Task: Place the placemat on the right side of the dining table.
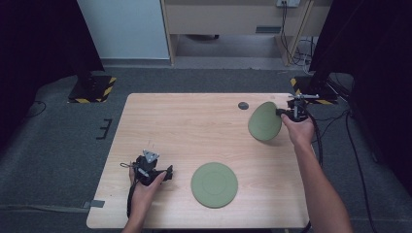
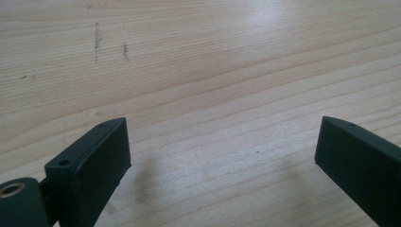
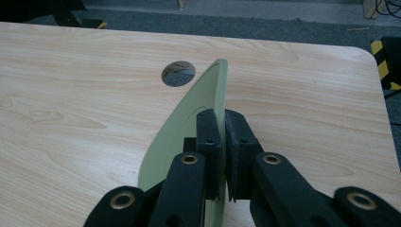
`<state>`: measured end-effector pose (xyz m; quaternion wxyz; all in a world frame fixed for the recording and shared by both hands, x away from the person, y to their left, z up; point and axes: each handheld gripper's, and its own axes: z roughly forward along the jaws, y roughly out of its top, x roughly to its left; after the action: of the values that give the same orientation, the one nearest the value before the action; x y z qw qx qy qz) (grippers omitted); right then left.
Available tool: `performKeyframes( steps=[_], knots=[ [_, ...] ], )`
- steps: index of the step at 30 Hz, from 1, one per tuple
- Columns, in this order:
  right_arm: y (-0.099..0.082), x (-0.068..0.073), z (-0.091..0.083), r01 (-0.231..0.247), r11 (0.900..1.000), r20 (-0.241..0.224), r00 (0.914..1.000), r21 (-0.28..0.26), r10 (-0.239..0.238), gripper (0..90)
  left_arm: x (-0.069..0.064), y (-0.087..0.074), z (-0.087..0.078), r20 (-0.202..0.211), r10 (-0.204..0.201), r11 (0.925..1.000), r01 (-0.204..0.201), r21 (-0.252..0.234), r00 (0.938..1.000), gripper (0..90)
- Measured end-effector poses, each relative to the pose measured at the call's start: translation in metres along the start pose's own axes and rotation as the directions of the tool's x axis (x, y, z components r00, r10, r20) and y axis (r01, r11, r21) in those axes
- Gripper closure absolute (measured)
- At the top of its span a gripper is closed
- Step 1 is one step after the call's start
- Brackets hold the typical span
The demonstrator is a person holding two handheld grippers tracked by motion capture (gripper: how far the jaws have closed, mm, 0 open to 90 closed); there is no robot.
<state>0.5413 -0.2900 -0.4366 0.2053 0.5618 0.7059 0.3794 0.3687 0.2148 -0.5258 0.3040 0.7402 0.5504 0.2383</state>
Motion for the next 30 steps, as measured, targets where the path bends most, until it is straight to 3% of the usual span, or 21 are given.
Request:
performKeyframes(
  steps=[13, 30],
  knots=[
    [-0.009, -0.019, 0.013, -0.016, 0.9994, 0.023, 0.9996, 0.029, 0.015, 85.9, 0.010, 0.013, 0.012, 0.001, 0.025, 0.9995, -0.025, 0.021, 0.9997, 4.2],
    [-0.025, -0.038, 0.027, -0.054, 0.9973, 0.028, 0.9982, 0.051, 0.053, 85.9, 0.015, 0.012, 0.020, 0.009, 0.024, 0.9989, -0.025, 0.039, 0.9997, 4.4]
  ],
)
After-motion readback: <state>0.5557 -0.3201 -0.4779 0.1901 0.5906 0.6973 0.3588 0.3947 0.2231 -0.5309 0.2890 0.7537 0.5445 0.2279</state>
